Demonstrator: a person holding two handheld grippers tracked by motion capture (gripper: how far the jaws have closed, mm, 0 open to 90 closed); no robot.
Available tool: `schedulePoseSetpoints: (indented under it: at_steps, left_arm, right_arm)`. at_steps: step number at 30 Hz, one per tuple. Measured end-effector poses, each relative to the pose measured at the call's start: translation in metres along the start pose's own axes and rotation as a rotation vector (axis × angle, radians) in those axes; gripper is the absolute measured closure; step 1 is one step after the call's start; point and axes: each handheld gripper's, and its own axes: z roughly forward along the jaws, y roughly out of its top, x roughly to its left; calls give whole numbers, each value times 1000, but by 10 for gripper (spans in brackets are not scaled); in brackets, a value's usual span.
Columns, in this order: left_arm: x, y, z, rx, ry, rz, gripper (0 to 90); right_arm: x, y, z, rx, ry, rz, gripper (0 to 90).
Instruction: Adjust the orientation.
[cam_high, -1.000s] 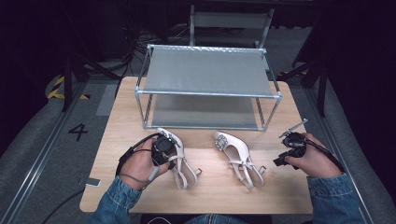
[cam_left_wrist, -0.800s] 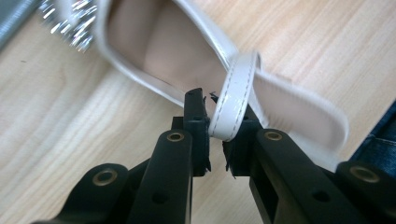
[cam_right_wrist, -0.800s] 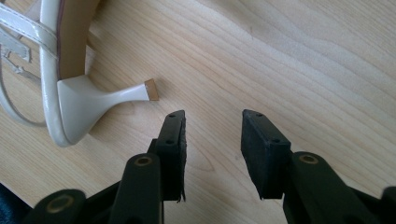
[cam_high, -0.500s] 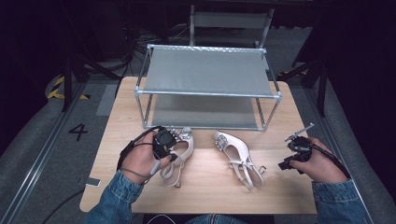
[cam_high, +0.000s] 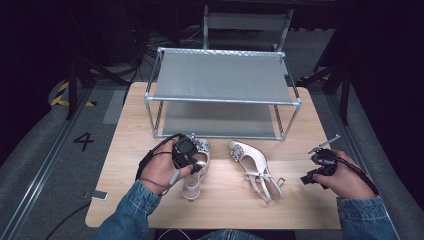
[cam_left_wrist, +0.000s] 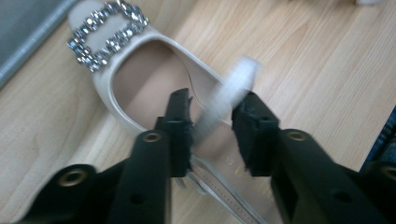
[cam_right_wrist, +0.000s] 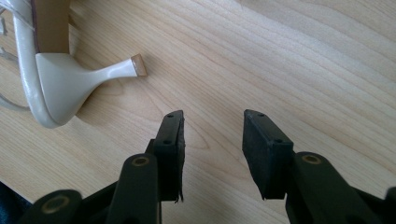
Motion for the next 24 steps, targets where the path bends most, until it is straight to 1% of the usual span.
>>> schedulePoseSetpoints:
  at_steps: [1,2,3,4,5,6,7,8,9,11,14,15,16,17,19,21,22,23,24]
  left_arm:
    - [0,0,-3,-29,4,-9,629]
    - [0,0,-3,-29,4,-9,596]
    - [-1,-1,-9,-89,8,-19,571]
    - [-1,-1,-9,-89,8,-19,553]
    - [-3,-1,-13,-117,10,-29,539]
    - [-3,-1,-13,-117,10,-29,530]
    - [-6,-1,-13,-134,-15,-43,527]
    - [-6,-1,-13,-134,-15,-43,522]
    - [-7,0,-12,-129,-40,-52,522]
    - [-9,1,-9,-128,-73,-72,520]
    - [-10,3,1,-99,-86,-99,531]
    - [-9,3,5,-90,-100,-98,530]
    - [-9,3,5,-90,-100,-98,531]
    - [-8,3,9,-78,-116,-104,531]
    - [-5,2,17,-60,-116,-116,531]
    - [-4,2,20,-57,-117,-120,531]
    - [-3,2,25,-59,-120,-130,531]
    - [-3,2,27,-49,-118,-138,531]
    - [-2,3,31,-49,-115,-139,529]
  right_arm:
    - [0,0,0,-2,-1,2,600]
    - [0,0,0,-5,-2,3,597]
    - [0,0,0,-7,-2,4,593]
    - [0,0,0,-7,-2,4,593]
    - [0,0,0,-10,0,1,592]
    - [0,0,0,-10,0,1,592]
    - [1,0,1,-9,0,1,591]
    - [1,0,1,-9,0,1,591]
    - [1,0,1,-8,2,2,590]
    - [1,1,1,-6,5,0,589]
    - [1,0,2,-9,4,3,579]
    - [1,0,2,-11,6,4,578]
    - [2,0,3,-11,7,5,577]
    - [2,0,3,-11,7,5,577]
    - [2,0,4,-10,7,2,573]
    - [2,0,5,-9,6,3,571]
    - [2,0,5,-9,6,3,571]
    - [2,0,5,-10,6,1,569]
    - [2,0,5,-11,6,2,568]
